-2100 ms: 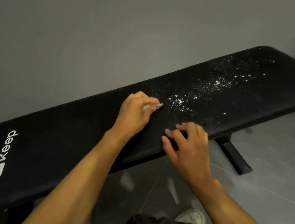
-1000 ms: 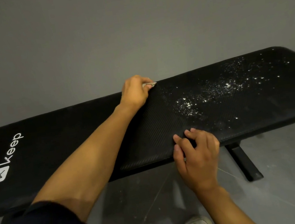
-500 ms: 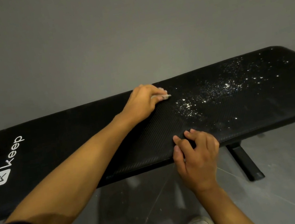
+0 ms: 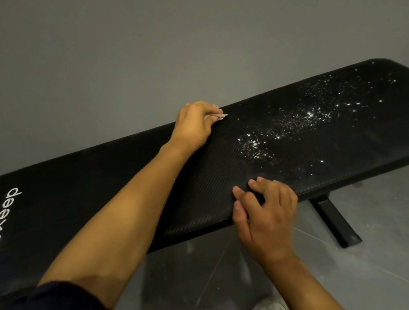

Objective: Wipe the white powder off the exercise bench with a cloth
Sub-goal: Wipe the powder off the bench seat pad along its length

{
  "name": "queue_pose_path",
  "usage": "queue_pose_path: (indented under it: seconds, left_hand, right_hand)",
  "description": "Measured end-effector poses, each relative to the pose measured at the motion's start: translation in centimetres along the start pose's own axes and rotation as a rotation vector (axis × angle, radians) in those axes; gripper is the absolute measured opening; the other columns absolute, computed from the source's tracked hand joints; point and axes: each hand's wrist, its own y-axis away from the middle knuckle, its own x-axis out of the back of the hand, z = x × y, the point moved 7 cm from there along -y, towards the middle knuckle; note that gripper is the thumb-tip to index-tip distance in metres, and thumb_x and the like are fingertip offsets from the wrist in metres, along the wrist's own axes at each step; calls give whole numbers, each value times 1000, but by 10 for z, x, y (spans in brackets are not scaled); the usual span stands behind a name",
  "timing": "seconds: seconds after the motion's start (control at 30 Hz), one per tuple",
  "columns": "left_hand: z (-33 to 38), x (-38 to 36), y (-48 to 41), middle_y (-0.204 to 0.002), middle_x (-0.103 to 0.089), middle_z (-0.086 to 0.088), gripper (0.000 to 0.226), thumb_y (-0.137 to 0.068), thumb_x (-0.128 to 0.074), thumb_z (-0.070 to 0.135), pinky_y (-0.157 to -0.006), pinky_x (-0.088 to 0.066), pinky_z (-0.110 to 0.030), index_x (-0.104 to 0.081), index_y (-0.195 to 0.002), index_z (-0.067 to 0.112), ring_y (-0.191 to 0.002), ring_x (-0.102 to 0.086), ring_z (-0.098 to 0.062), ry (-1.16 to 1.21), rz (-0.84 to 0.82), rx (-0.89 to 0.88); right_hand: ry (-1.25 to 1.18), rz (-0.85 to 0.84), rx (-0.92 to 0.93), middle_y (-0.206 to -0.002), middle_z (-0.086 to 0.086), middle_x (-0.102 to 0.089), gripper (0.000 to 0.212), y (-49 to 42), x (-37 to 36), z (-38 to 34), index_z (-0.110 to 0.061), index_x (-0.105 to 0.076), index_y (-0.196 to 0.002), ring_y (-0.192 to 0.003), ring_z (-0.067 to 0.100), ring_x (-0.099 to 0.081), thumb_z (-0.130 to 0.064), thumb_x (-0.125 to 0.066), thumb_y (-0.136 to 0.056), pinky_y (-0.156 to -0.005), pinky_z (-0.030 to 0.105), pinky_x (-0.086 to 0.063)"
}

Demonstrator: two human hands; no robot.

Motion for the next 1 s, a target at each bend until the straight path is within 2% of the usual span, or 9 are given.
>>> queue_pose_path:
  seconds: [0.07,0.2,0.27,0.4,0.63,0.77,0.83,0.93,1.0]
  left_hand:
    - [14,-5,8,-125,-69,0,23,-97,-65,15,-110,-45,-37,-74,-118,18,-119,-61,-11,27,-44,-67]
    - [40,-12,54,-121,-69,10,24,-94,-69,20,-98,-41,-15,-74,-117,25,-106,-56,8,-11,-167,-292]
    - [39,-12,56,-122,-69,11,26,-94,-69,22,-98,-44,-22,-73,-120,28,-109,-57,2,-38,-120,-313]
    - [32,-9,42,-122,-70,6,24,-96,-67,21,-102,-46,-37,-74,-119,24,-111,-57,-5,-30,-12,-180]
    - [60,-15,87,-122,-69,12,27,-94,-69,24,-96,-46,-22,-73,-121,29,-108,-57,-2,-5,-200,-355]
    - [51,-13,63,-119,-71,4,26,-93,-70,19,-93,-51,-38,-74,-118,23,-104,-60,-12,-66,-33,-258]
    - [55,-15,64,-115,-72,4,24,-92,-71,19,-93,-51,-39,-75,-116,23,-104,-61,-12,-56,-18,-234]
    - [71,-22,90,-113,-68,11,25,-95,-67,28,-94,-49,-26,-73,-120,29,-105,-57,-4,-31,-194,-315]
    - [73,-22,98,-113,-67,12,27,-96,-65,30,-91,-47,-23,-71,-122,30,-103,-56,-4,-52,-226,-353]
  right_hand:
    - [-1,-6,-2,-101,13,-64,27,0,-1,2,-15,-75,-99,-102,33,-60,-30,-53,-95,-92,46,-41]
    - [4,3,2,-101,13,-65,27,1,-2,2,-16,-75,-100,-103,32,-58,-31,-53,-95,-93,46,-41]
    - [0,10,5,-101,13,-65,27,1,-2,2,-16,-75,-100,-103,32,-58,-31,-53,-95,-93,46,-41]
    - [-1,2,10,-101,13,-65,27,0,-2,2,-16,-75,-100,-103,32,-59,-31,-53,-95,-93,45,-41]
    - [-4,5,16,-104,13,-63,32,1,-1,3,-16,-74,-103,-104,33,-59,-33,-46,-101,-95,47,-42]
    - [-2,-27,8,-104,14,-65,35,1,0,2,-15,-76,-103,-104,33,-60,-33,-45,-101,-95,47,-41]
    - [-1,-41,8,-104,14,-65,35,0,2,2,-14,-76,-103,-105,33,-60,-32,-46,-101,-96,46,-41]
    - [1,-57,11,-104,14,-65,32,0,2,1,-14,-75,-104,-106,32,-58,-31,-48,-101,-97,44,-39]
    - [-5,-55,8,-104,14,-65,30,1,2,2,-14,-75,-104,-105,32,-58,-30,-50,-99,-96,45,-40]
